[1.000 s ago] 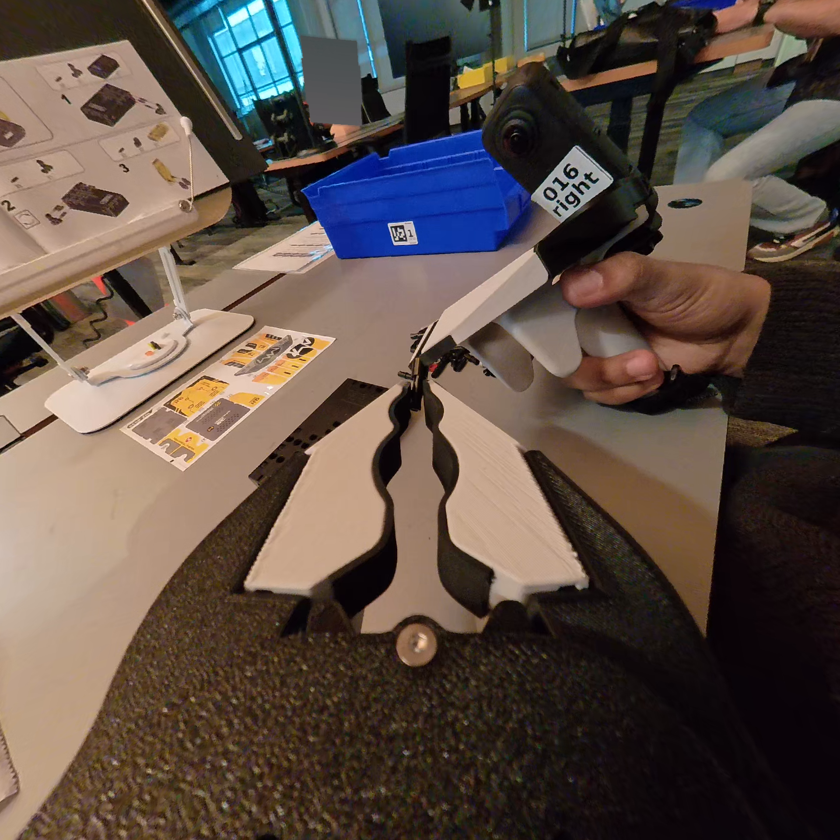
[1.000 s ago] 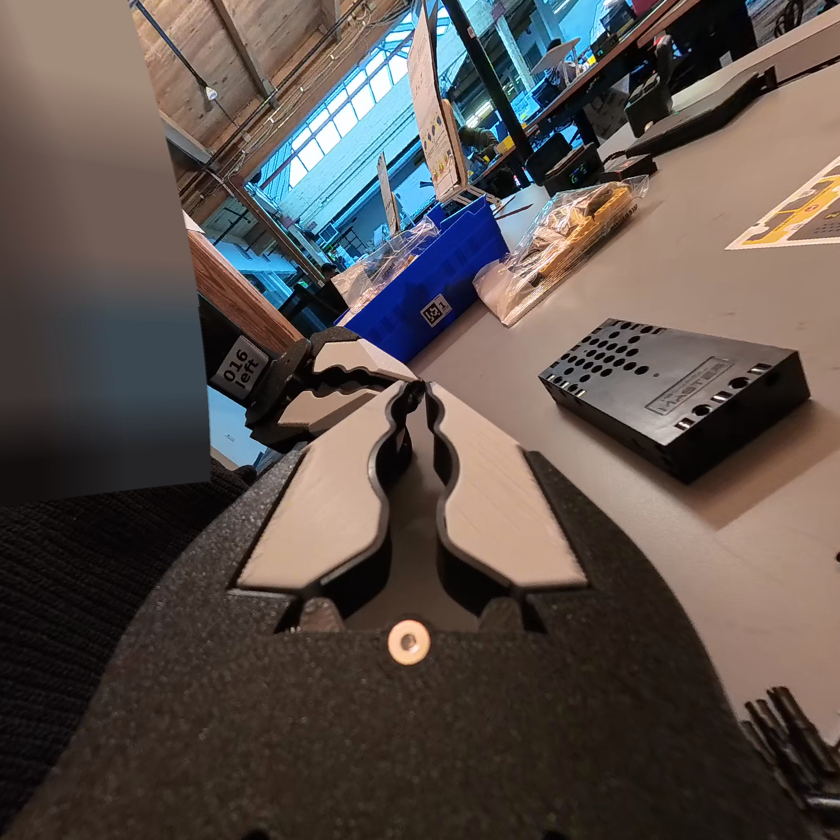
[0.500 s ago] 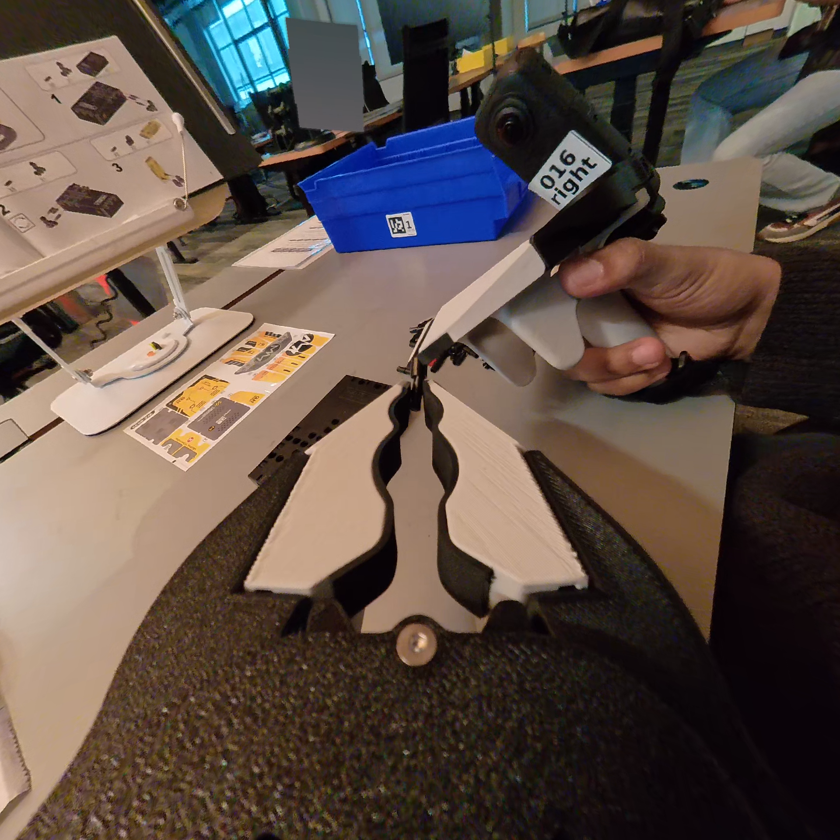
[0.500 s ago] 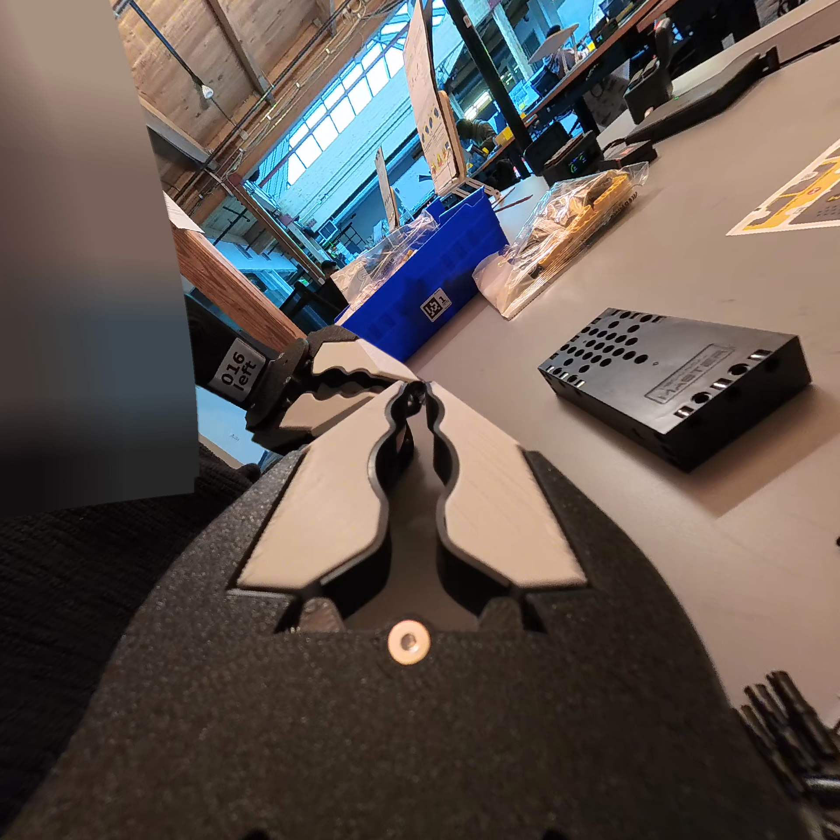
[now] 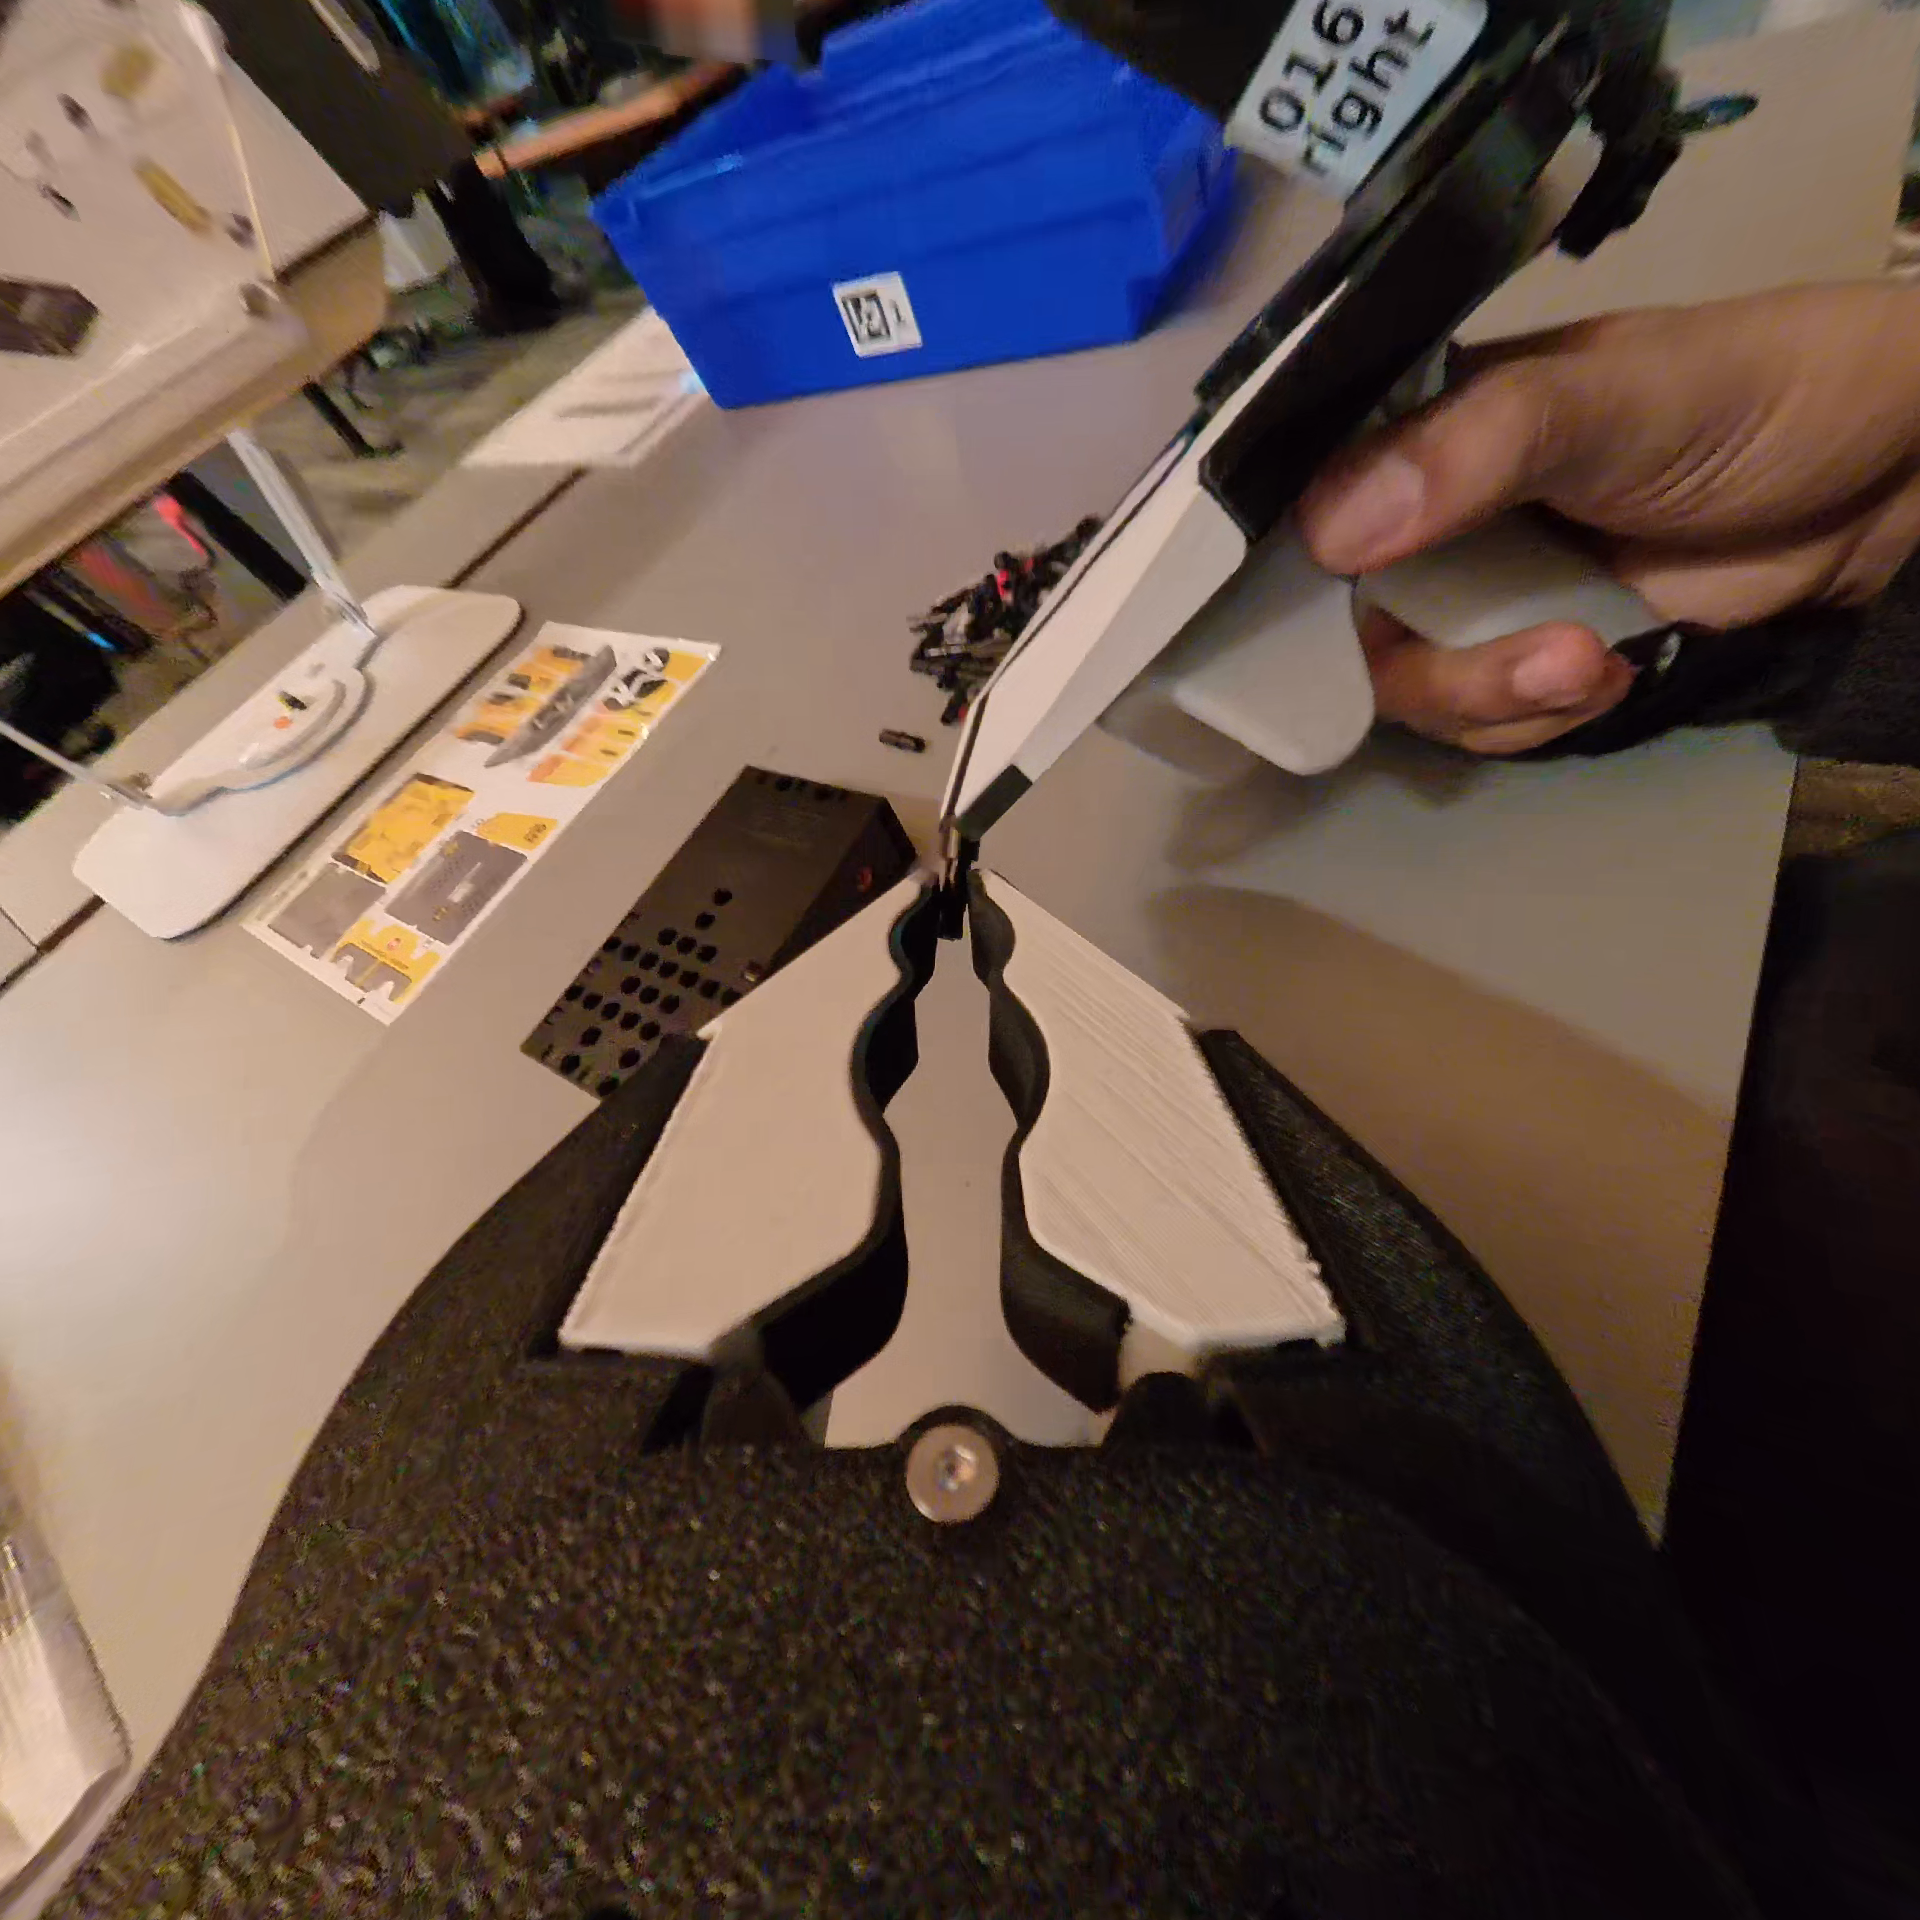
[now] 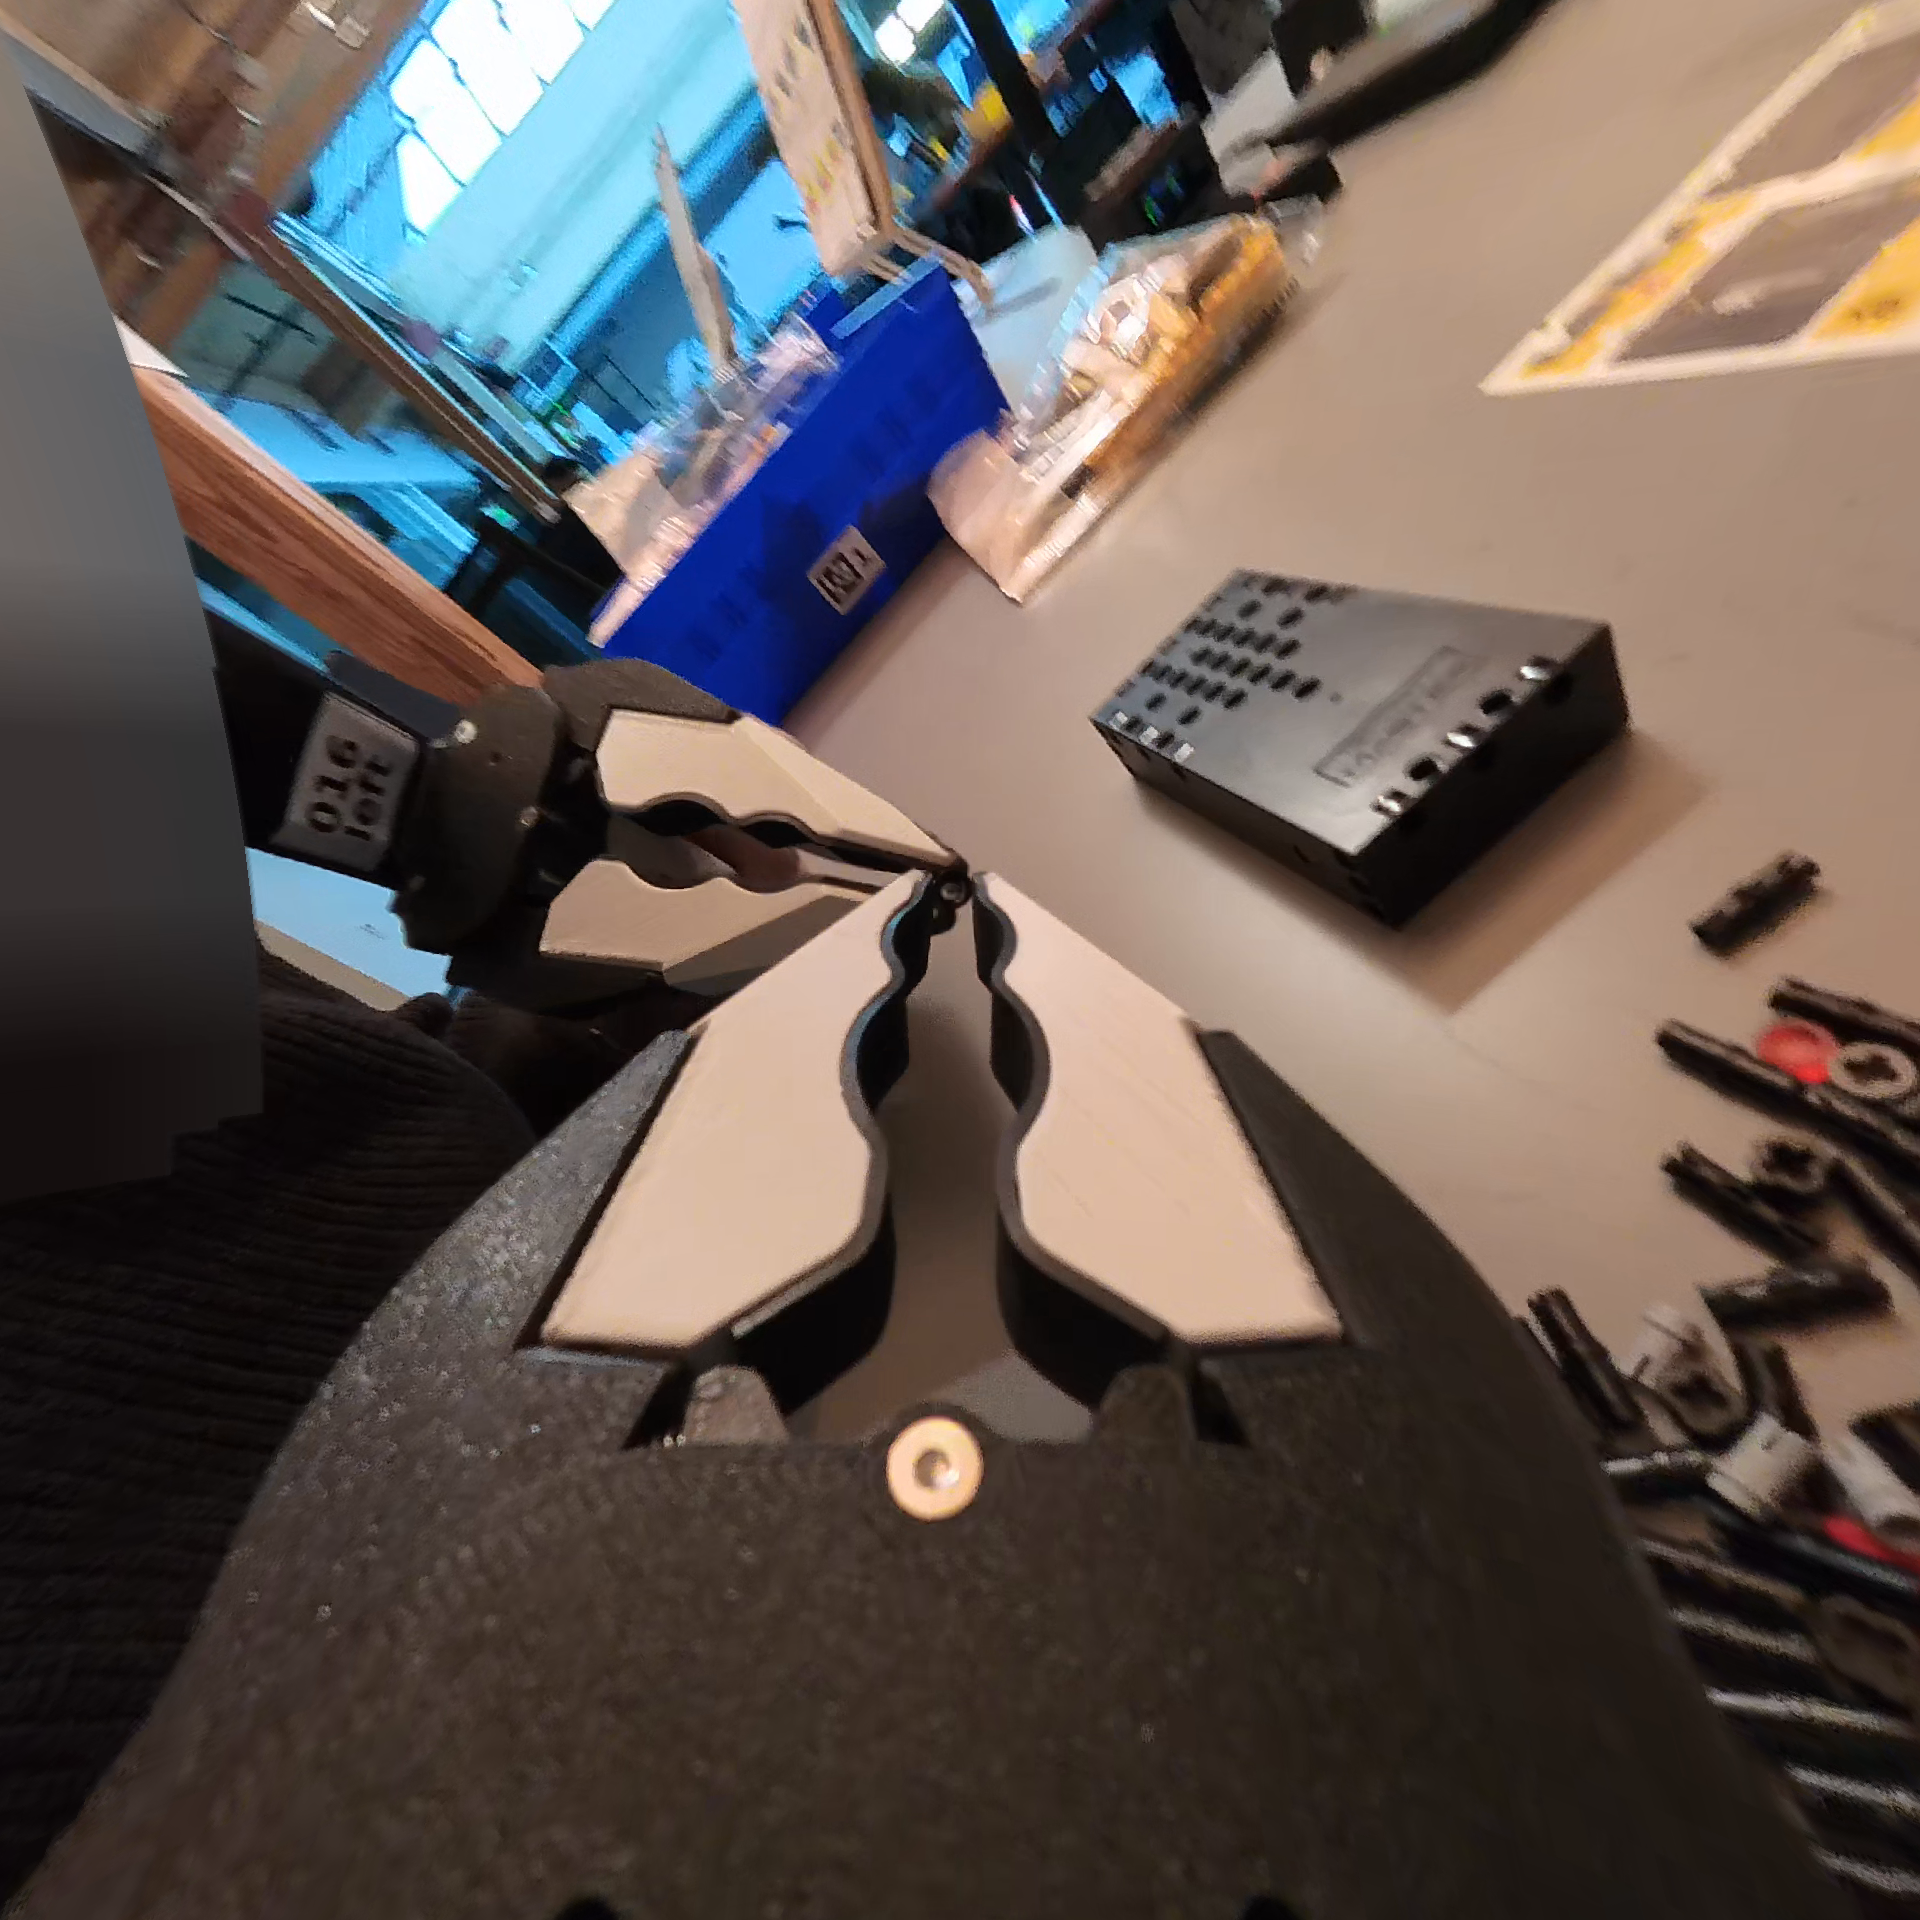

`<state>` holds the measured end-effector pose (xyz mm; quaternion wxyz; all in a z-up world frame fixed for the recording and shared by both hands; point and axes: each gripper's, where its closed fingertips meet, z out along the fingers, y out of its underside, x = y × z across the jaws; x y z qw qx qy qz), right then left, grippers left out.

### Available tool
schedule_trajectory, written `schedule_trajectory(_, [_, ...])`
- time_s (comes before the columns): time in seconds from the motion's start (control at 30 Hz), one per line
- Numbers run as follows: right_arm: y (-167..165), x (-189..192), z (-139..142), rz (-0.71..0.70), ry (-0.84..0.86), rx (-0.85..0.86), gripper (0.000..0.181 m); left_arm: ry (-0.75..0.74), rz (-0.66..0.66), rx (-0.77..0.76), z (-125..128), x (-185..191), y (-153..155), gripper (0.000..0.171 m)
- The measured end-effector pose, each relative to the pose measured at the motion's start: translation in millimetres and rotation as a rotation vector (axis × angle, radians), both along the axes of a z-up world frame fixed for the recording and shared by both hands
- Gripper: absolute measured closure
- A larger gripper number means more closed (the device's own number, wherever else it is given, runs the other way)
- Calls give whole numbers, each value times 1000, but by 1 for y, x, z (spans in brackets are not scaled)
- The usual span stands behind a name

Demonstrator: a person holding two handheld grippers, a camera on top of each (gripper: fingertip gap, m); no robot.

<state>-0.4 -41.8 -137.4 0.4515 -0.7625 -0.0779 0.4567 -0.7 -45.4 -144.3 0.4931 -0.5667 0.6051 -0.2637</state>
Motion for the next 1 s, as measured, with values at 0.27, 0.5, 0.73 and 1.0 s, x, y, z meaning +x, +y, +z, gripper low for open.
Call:
schedule_trajectory(0.27, [-2, 9, -30, -29, -206, -110, 174, 241, -20, -92, -38, -7, 3, 167])
schedule_trajectory(0.5, [-5, 4, -45, -15, -385, -119, 174, 298, -48, -174, -47, -11, 3, 167])
schedule_trajectory(0.73, [-6, 4, -57, -10, -495, -140, 174, 323, -49, -184, -51, -12, 3, 167])
schedule_trajectory(1.0, [-9, 7, -58, -5, -524, -131, 173, 292, -55, -214, -47, -12, 3, 167])
